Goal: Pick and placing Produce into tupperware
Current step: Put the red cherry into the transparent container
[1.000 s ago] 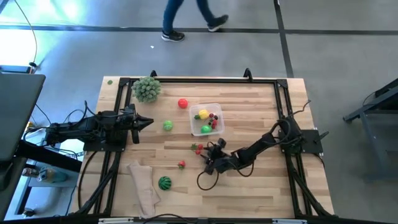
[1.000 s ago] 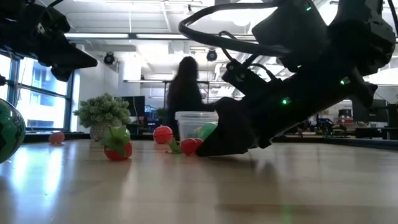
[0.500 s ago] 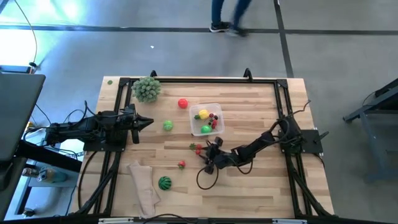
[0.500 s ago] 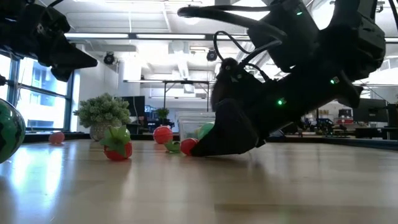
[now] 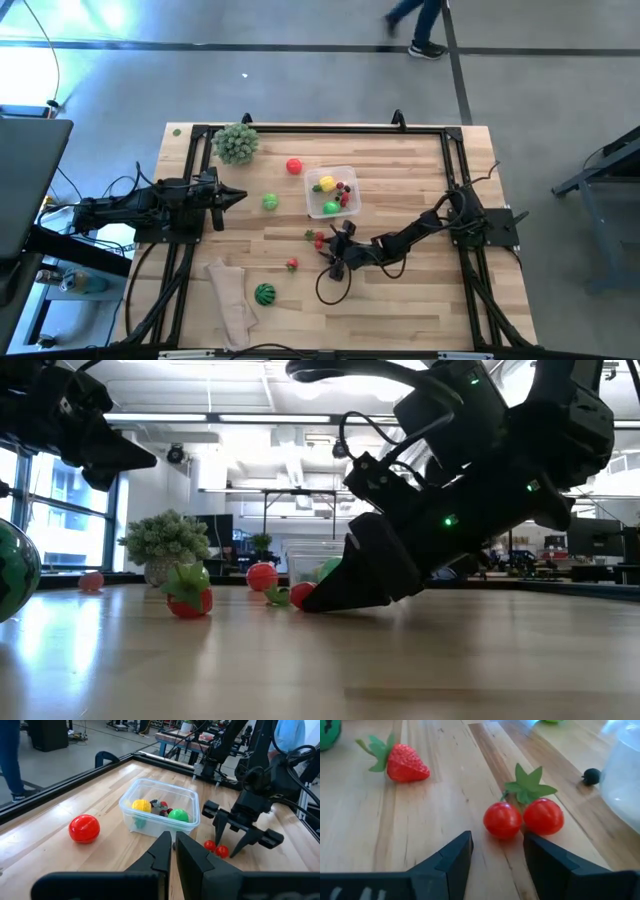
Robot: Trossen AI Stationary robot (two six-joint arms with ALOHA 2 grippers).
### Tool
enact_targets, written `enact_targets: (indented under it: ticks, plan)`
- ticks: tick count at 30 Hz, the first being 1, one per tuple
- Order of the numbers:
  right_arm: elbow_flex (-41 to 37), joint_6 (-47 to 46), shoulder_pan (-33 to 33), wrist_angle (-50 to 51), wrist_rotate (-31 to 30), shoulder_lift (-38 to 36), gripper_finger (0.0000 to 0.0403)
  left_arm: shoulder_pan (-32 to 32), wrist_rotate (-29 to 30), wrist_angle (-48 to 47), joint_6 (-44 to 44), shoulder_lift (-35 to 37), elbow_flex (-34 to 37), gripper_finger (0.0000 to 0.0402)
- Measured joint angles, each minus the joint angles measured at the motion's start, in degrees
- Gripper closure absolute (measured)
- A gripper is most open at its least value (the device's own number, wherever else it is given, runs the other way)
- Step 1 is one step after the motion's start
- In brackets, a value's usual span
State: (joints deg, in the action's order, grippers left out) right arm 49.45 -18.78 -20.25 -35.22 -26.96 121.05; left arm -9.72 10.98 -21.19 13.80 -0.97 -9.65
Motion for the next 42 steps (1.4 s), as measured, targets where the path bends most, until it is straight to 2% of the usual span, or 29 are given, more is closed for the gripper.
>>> enact_targets:
  ticks: [9,23,29,35,42]
  plan:
    - [-0.07,5.79,0.77,-4.46,2.40,0.17,0.0229,0.00,0.00,0.00,0.00,0.00,-0.02,0.0385]
    - [0.00,2.35,3.59,-5.99,2.22,0.31,0.0229,0.00,0.00,0.00,0.02,0.00,0.00,0.0385]
    - [2.20,3.53,5.01,-4.17,0.44,0.39,0.0229,0.00,0.00,0.00,0.00,0.00,-0.02,0.0385]
    - [4.21,3.18,5.53,1.30,1.19,0.23,0.0229,0.00,0.00,0.00,0.00,0.00,-0.02,0.0385]
    - [4.15,2.35,4.86,2.35,1.23,0.11,0.0229,0.00,0.00,0.00,0.01,0.00,-0.02,0.0385]
